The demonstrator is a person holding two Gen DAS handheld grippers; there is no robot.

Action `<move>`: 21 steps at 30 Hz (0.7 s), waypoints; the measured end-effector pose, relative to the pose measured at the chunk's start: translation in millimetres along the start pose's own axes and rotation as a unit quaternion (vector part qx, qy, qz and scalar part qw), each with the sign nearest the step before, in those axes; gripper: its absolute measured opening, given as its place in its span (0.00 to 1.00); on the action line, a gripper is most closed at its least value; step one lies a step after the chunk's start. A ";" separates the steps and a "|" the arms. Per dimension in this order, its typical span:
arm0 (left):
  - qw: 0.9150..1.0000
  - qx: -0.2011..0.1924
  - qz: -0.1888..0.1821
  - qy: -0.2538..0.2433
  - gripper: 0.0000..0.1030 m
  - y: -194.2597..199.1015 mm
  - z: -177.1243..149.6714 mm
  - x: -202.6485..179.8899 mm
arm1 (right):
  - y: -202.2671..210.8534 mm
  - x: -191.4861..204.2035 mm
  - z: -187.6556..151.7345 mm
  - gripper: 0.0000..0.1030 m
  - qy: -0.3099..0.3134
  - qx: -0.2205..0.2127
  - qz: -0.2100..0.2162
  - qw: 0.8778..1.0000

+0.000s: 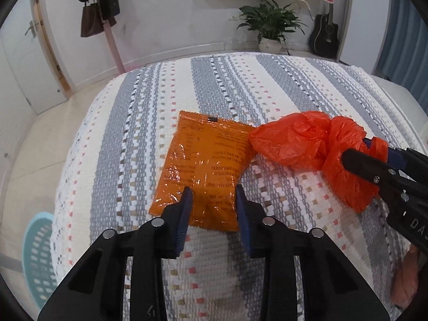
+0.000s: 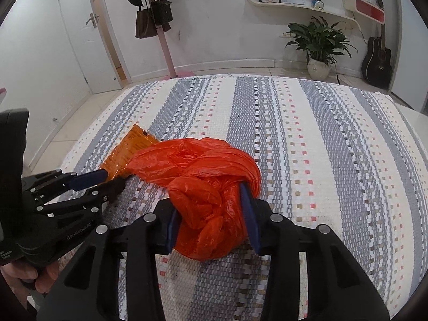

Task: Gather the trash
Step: 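Grasp the orange packet with left tool while right tool grasps red plastic bag, then carry orange packet and red bag to the basket and release both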

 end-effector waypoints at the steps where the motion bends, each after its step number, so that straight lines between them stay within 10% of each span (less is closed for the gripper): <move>1: 1.000 -0.005 -0.008 0.008 0.08 2.3 0.3 1.7 | 1.1 0.3 0.4 0.33 0.000 -0.003 0.001 1.000; 21: 0.985 -0.069 -0.072 0.141 0.02 89.1 -14.9 114.7 | 45.4 62.5 26.9 0.18 0.010 -0.072 0.063 0.995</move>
Point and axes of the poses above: each gripper's, at about its wrist camera, not at the fingertips, and y roughly against the way its jaws point, x to its left, z to its top, the point moved 6 cm from there along -y, roughly the way its jaws point, and after that the axes turned 11 degrees about z, right-handed, at the moved point
